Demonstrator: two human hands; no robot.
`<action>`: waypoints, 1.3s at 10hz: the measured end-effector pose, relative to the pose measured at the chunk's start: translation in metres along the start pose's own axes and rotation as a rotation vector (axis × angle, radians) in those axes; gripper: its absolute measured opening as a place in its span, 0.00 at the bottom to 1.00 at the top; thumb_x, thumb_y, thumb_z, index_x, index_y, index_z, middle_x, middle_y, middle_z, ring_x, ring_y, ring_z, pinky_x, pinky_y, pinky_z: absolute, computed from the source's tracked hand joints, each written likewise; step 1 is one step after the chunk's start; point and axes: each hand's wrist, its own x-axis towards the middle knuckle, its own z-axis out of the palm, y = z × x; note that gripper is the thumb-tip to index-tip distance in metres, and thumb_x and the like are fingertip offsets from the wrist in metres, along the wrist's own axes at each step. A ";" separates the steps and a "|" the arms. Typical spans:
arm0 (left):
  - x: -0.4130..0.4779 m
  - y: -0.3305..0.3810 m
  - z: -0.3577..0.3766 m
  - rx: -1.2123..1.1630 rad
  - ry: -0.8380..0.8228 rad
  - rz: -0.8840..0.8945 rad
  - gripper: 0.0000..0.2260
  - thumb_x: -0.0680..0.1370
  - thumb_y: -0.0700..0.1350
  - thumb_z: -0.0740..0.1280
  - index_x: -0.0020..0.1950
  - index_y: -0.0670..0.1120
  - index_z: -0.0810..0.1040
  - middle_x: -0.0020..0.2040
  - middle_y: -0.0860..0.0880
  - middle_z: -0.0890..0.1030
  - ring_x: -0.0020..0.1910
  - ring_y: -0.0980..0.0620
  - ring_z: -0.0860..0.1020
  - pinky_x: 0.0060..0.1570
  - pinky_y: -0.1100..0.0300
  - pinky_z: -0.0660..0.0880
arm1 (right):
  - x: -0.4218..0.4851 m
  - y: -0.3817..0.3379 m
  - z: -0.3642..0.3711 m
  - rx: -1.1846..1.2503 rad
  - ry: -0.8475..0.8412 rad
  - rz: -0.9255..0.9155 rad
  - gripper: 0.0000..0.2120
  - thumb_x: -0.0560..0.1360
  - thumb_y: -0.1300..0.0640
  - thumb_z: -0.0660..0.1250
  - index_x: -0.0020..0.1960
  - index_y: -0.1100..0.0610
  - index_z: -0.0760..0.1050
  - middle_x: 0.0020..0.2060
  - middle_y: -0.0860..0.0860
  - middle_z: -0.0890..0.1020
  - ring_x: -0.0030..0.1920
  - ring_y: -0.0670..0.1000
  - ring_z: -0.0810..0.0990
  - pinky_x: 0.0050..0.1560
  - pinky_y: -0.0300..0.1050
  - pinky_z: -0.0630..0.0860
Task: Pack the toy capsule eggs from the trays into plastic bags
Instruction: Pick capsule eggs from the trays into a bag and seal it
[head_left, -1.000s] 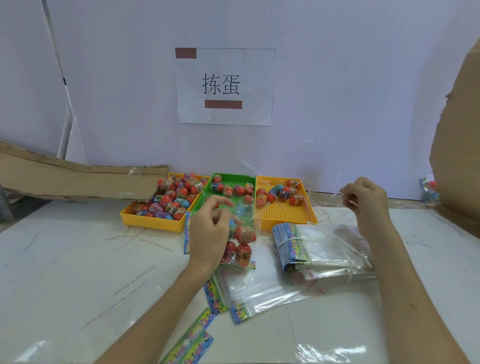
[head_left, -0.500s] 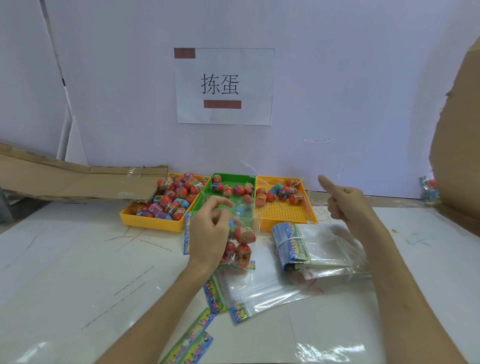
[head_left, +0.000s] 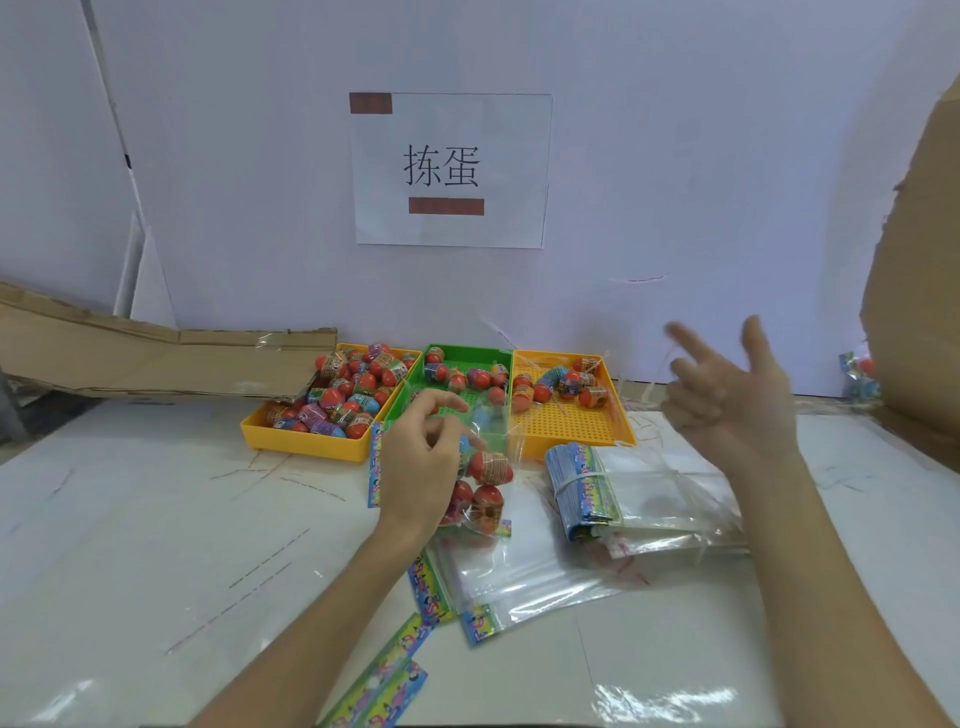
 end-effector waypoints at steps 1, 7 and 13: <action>0.000 0.001 0.000 0.004 0.002 0.009 0.09 0.82 0.36 0.64 0.49 0.50 0.78 0.37 0.56 0.84 0.36 0.53 0.85 0.42 0.42 0.82 | -0.003 -0.004 -0.007 0.256 -0.027 -0.115 0.24 0.82 0.38 0.56 0.61 0.54 0.79 0.31 0.46 0.65 0.28 0.47 0.61 0.30 0.39 0.61; 0.000 0.001 0.001 0.028 0.001 0.041 0.11 0.81 0.36 0.64 0.48 0.52 0.77 0.36 0.55 0.85 0.38 0.33 0.81 0.37 0.36 0.78 | -0.002 -0.005 -0.002 -0.242 0.255 -0.008 0.21 0.80 0.46 0.59 0.65 0.56 0.80 0.26 0.49 0.79 0.15 0.43 0.60 0.19 0.36 0.58; 0.001 -0.003 0.001 0.026 -0.027 0.067 0.11 0.81 0.39 0.63 0.47 0.55 0.77 0.34 0.49 0.84 0.35 0.31 0.80 0.37 0.34 0.78 | 0.029 -0.045 0.034 -0.707 0.109 0.170 0.19 0.84 0.52 0.55 0.60 0.58 0.83 0.34 0.55 0.80 0.30 0.51 0.70 0.35 0.42 0.64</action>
